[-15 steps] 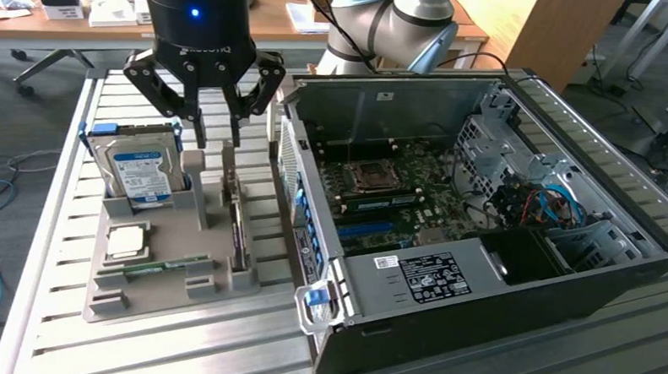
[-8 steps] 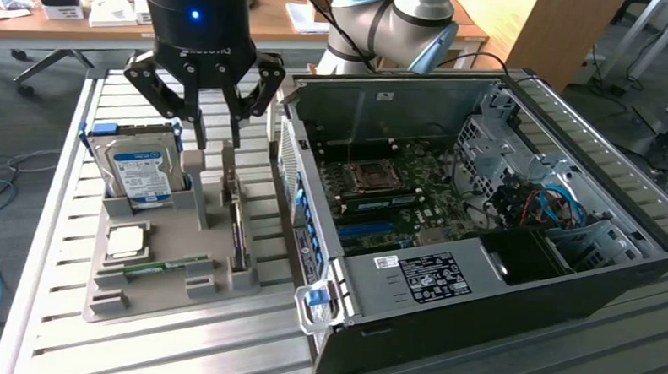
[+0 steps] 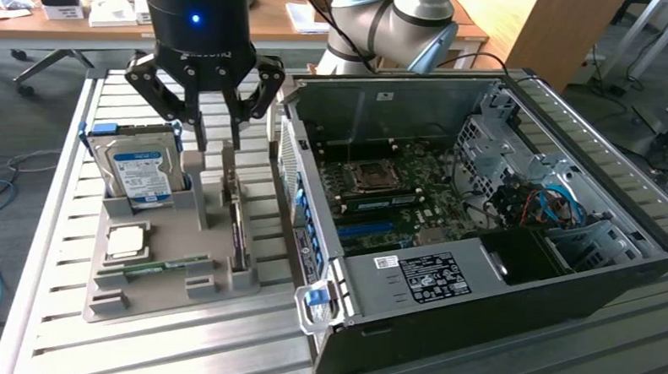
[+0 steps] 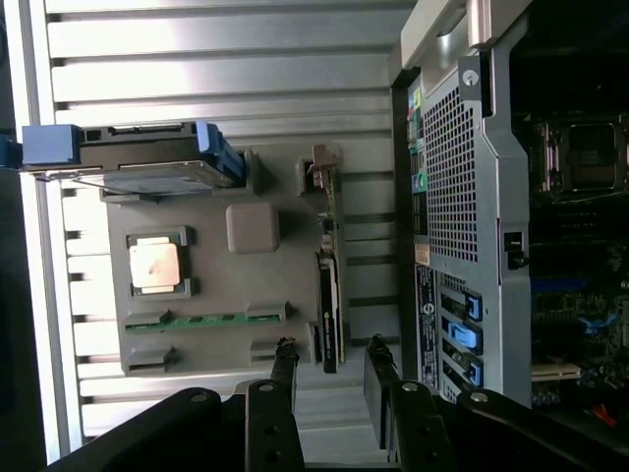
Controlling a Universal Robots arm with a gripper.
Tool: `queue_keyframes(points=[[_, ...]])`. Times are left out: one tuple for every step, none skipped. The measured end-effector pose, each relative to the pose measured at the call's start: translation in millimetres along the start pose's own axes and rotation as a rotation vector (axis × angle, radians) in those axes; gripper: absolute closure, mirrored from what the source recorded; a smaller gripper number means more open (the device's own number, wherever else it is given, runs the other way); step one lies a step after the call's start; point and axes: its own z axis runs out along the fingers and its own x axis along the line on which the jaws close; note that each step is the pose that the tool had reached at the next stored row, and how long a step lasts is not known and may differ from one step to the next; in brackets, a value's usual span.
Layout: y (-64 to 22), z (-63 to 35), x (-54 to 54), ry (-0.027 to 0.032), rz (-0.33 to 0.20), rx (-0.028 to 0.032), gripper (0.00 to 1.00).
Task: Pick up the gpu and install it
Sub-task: 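Pick up the gpu and move the gpu toward the slot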
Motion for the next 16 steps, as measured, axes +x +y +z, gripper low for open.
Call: queue_keyframes(points=[[0.0,0.5,0.0,0.0,0.0,0.0,0.58],[0.0,1.3,0.0,0.0,0.0,-0.0001,0.58],[-0.1,1.9,0.0,-0.0001,0.0,0.0,0.58],[-0.1,2.5,0.1,0.0,0.0,0.0,0.58],[-0.1,2.8,0.0,0.0,0.0,0.0,0.58],[-0.1,2.9,0.1,0.0002,0.0,0.0002,0.58],[-0.1,3.3,0.1,0.0001,0.0,0.0001,0.58],[-0.1,4.0,0.1,-0.0001,0.0,0.0,0.58],[-0.1,4.6,0.1,-0.0001,0.0,0.0,0.58],[-0.2,5.6,0.1,-0.0001,0.0,-0.0001,0.58],[-0.2,6.6,0.2,-0.0001,0.0,-0.0001,0.58],[-0.2,7.6,0.2,0.0,0.0,0.0,0.58],[-0.2,8.2,0.2,0.0,0.0,0.0001,0.58],[-0.3,8.3,0.2,0.0001,0.0,0.0001,0.58],[-0.3,8.3,0.2,0.0001,0.0,0.0002,0.58],[-0.3,8.3,0.2,0.0001,0.0,0.0002,0.58]])
